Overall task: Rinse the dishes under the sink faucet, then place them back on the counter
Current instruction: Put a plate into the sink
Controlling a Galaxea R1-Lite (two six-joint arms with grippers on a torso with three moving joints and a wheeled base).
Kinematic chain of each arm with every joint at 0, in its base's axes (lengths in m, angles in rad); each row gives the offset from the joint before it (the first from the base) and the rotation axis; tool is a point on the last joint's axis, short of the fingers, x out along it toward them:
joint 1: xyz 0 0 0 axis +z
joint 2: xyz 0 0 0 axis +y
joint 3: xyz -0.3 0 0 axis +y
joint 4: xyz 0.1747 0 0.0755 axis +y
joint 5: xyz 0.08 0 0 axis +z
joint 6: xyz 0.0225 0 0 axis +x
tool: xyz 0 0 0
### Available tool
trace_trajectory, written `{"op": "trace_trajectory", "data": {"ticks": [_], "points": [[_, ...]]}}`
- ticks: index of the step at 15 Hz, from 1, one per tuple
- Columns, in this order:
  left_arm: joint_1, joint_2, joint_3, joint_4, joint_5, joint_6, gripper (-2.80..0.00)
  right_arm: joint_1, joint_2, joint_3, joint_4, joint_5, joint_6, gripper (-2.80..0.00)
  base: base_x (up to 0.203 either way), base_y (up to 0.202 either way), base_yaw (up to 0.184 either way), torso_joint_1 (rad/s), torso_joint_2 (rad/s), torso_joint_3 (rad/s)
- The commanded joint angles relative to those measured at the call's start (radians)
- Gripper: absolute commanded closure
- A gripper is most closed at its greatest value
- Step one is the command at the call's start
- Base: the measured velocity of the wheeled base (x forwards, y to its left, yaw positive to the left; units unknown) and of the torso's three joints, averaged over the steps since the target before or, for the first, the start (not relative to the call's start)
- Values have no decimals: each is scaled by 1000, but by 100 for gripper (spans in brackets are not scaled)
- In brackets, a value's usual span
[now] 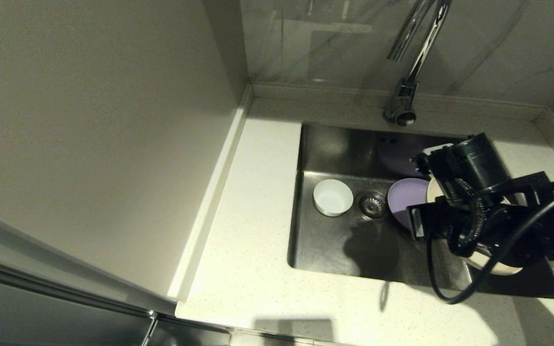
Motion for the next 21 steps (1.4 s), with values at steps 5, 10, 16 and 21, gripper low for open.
{"op": "trace_trajectory", "data": {"ticks": [5, 10, 16, 21], "points": [[0, -2, 0, 0, 0, -1, 0, 9, 242, -161, 10, -113, 21, 0, 0, 0, 0, 0, 0, 0], [0, -2, 0, 0, 0, -1, 0, 8, 396, -257, 13, -115, 28, 0, 0, 0, 0, 0, 0, 0], [0, -2, 0, 0, 0, -1, 0, -34, 623, -472, 4, -115, 98, 0, 0, 0, 0, 0, 0, 0], [0, -2, 0, 0, 0, -1, 0, -105, 800, -662, 5, -109, 127, 0, 0, 0, 0, 0, 0, 0]]}}
